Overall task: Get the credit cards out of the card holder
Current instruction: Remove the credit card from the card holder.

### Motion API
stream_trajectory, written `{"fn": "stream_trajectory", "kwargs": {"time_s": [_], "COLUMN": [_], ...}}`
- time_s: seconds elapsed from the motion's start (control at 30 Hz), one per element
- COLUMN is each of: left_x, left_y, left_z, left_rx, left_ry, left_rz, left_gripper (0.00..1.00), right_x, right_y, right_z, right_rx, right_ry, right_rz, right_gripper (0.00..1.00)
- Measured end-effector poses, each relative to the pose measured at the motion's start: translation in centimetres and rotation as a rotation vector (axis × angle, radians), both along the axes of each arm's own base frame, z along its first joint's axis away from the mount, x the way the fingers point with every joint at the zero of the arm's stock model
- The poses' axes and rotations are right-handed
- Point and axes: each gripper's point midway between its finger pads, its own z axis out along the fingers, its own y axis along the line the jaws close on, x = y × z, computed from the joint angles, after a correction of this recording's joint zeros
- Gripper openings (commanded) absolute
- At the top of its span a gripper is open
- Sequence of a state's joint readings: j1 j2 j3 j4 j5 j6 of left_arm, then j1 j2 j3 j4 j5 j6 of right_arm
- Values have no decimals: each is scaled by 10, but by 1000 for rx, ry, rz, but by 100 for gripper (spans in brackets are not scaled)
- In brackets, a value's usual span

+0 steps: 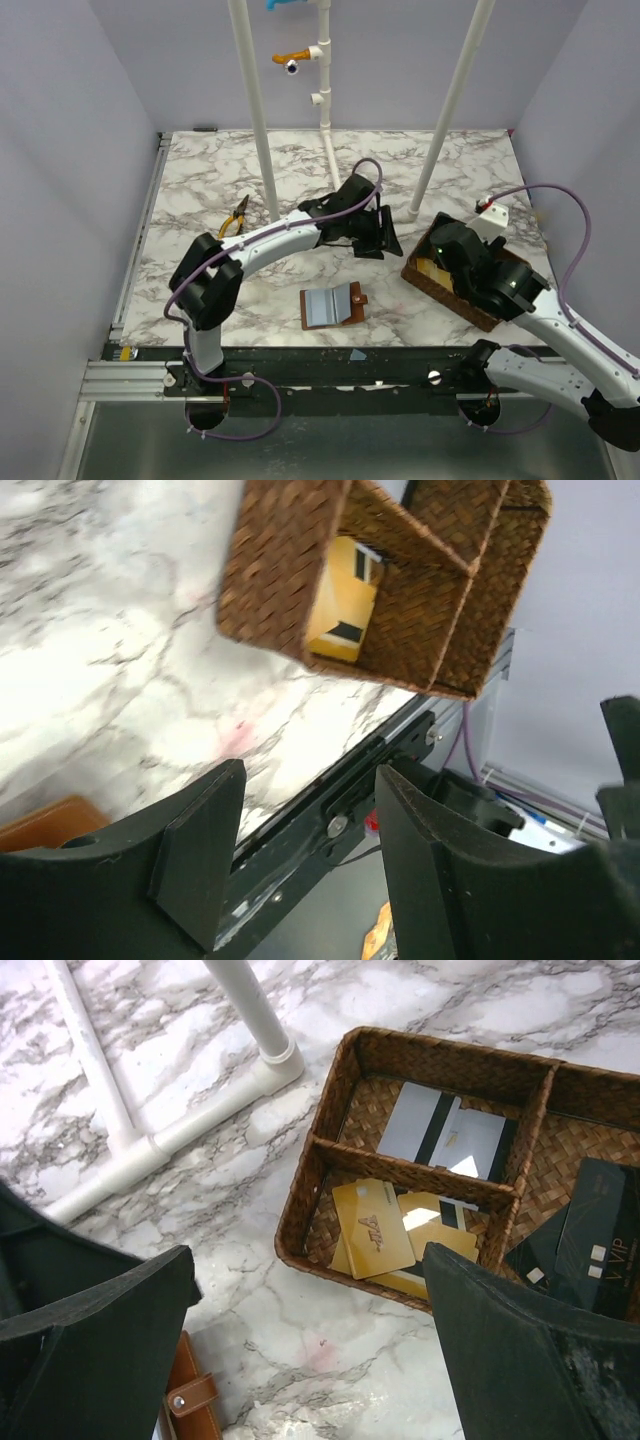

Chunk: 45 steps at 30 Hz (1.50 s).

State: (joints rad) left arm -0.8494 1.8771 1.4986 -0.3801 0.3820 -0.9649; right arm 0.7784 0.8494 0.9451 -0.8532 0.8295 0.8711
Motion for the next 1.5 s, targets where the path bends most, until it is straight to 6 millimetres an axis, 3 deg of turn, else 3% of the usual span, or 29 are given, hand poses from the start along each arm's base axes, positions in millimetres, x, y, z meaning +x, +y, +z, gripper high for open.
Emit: {"fn": "stream_trajectory", "kwargs": {"time_s": [0.53, 0.77, 0.9, 1.03, 1.2, 1.5], "left_x": [-30, -54, -68, -79, -81, -81], "left_y": [122, 175, 195, 212, 229, 248], "left_z": [-19, -44, -62, -78, -88, -98], "left_rx": [178, 269, 308, 329, 302, 242], "left_ry": [-9, 18, 45, 64, 58, 12], "left_rz": [161, 236, 263, 295, 356, 431], "left_gripper": [59, 59, 58, 56, 49, 34], "right_x": [7, -9, -24, -51, -76, -81], "right_y": [75, 122, 151, 183, 212, 240], "right_z": [-48, -68, -82, -102, -123, -147], "right_rx": [65, 90, 58, 19, -3, -42], "right_ry": [225, 297, 348, 401, 440, 431], "right_rz": [240, 383, 451, 539, 596, 602], "right_gripper": [100, 100, 100, 96, 86, 74]}}
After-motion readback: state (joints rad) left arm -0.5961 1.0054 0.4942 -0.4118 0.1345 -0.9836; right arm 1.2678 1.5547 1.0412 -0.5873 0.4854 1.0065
